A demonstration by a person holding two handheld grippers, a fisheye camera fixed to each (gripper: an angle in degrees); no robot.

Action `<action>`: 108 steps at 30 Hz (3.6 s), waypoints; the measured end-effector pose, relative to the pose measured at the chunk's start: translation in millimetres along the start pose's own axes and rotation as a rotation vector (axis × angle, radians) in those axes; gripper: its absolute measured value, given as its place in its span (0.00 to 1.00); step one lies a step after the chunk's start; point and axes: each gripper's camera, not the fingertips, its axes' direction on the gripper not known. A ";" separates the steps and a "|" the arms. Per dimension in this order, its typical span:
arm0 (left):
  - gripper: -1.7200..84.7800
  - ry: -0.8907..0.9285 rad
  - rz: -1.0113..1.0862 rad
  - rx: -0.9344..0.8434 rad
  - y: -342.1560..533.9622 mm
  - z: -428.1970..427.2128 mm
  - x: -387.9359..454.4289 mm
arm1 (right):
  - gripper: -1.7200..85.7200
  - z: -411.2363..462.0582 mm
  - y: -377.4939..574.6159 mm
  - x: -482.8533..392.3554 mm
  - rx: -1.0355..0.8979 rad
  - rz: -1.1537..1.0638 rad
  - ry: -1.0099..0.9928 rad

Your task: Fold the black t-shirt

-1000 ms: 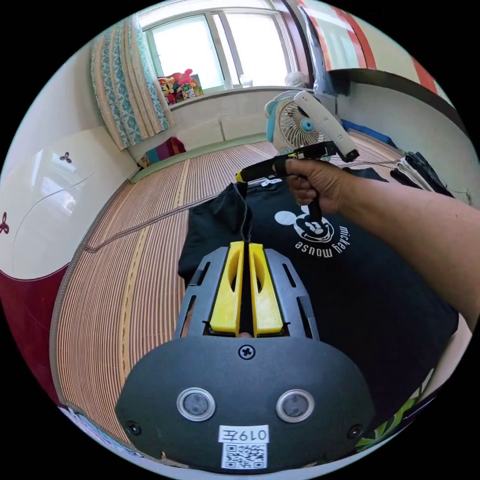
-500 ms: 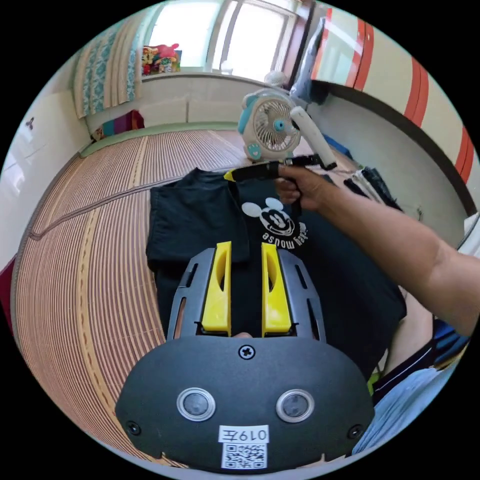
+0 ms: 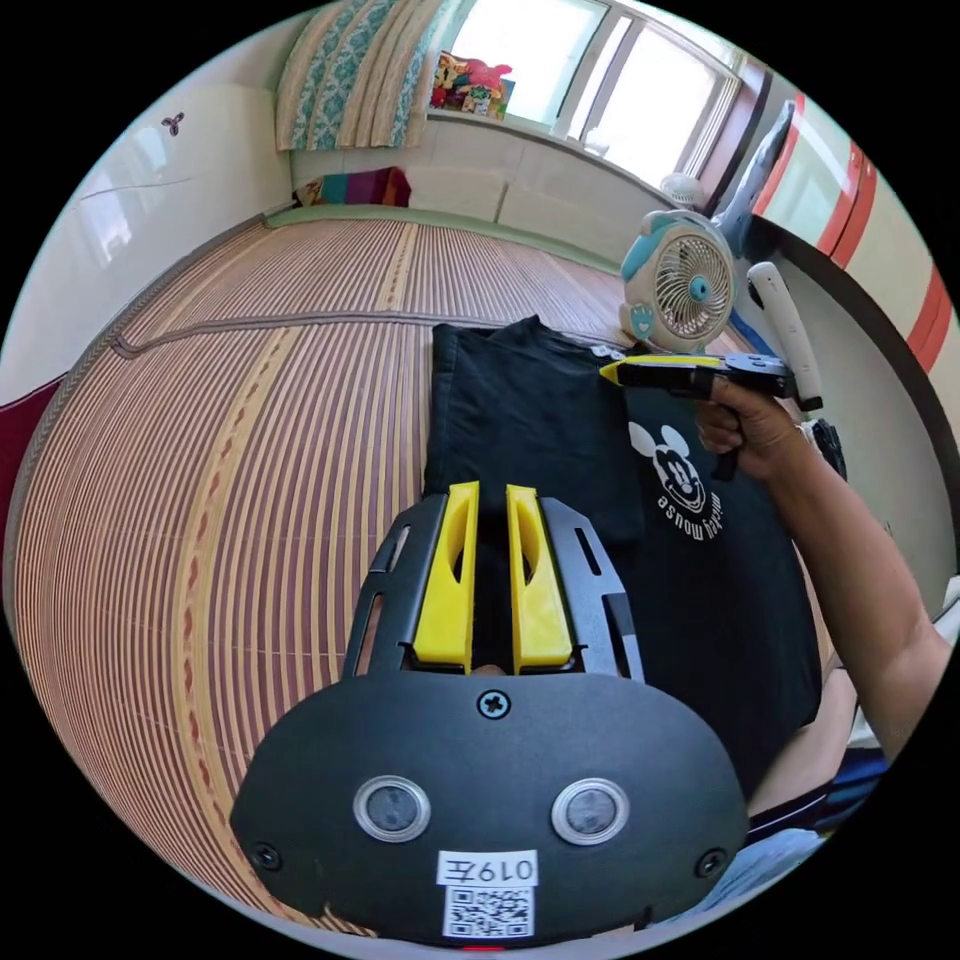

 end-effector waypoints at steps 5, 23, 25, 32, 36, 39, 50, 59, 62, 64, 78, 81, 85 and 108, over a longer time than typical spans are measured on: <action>0.03 -0.029 0.004 -0.019 -4.1 -4.3 -7.0 | 0.02 4.7 6.5 -1.3 -0.034 0.018 0.032; 0.03 0.078 0.221 -0.067 0.8 -4.2 45.2 | 0.01 27.8 -30.3 -32.0 0.015 0.047 0.006; 0.03 0.071 0.228 -0.069 0.7 -5.2 44.0 | 0.01 35.9 -36.4 -37.6 -0.021 0.035 0.030; 0.04 0.137 0.179 -0.033 -2.8 -42.7 19.7 | 0.05 36.4 -64.2 -60.8 0.012 0.014 0.081; 0.04 0.143 0.106 0.022 4.9 -85.2 -14.6 | 0.08 29.0 -113.1 -77.8 0.069 -0.016 -0.083; 0.04 0.037 0.113 0.038 18.3 -96.4 -31.5 | 0.08 47.9 -169.3 -108.6 0.028 -0.074 -0.203; 0.04 -0.016 -0.117 -0.054 3.5 -69.3 -89.8 | 0.10 162.0 -285.0 -183.6 -0.287 -0.211 -0.034; 0.04 -0.027 -0.081 -0.125 2.7 -55.6 -85.5 | 0.04 193.8 -301.5 -193.0 -0.347 -0.226 -0.018; 0.04 -0.040 -0.070 -0.139 2.9 -54.0 -85.0 | 0.02 196.1 -305.1 -197.5 -0.329 -0.243 -0.023; 0.04 -0.042 -0.070 -0.145 2.6 -52.8 -86.1 | 0.01 195.4 -306.4 -201.0 -0.297 -0.254 -0.022; 0.04 0.007 -0.097 -0.167 -4.0 -52.9 -105.7 | 0.07 193.9 -309.7 -190.1 -0.301 -0.219 -0.057; 0.04 0.024 -0.107 -0.161 -4.7 -55.5 -110.5 | 0.07 192.6 -312.4 -184.7 -0.319 -0.191 -0.077; 0.03 0.019 -0.109 -0.168 -6.0 -54.4 -116.2 | 0.03 185.9 -310.0 -184.1 -0.314 -0.199 -0.055; 0.03 -0.028 -0.217 -0.071 -5.7 -67.3 -160.8 | 0.08 -4.8 -95.5 -61.0 -0.105 0.087 -0.067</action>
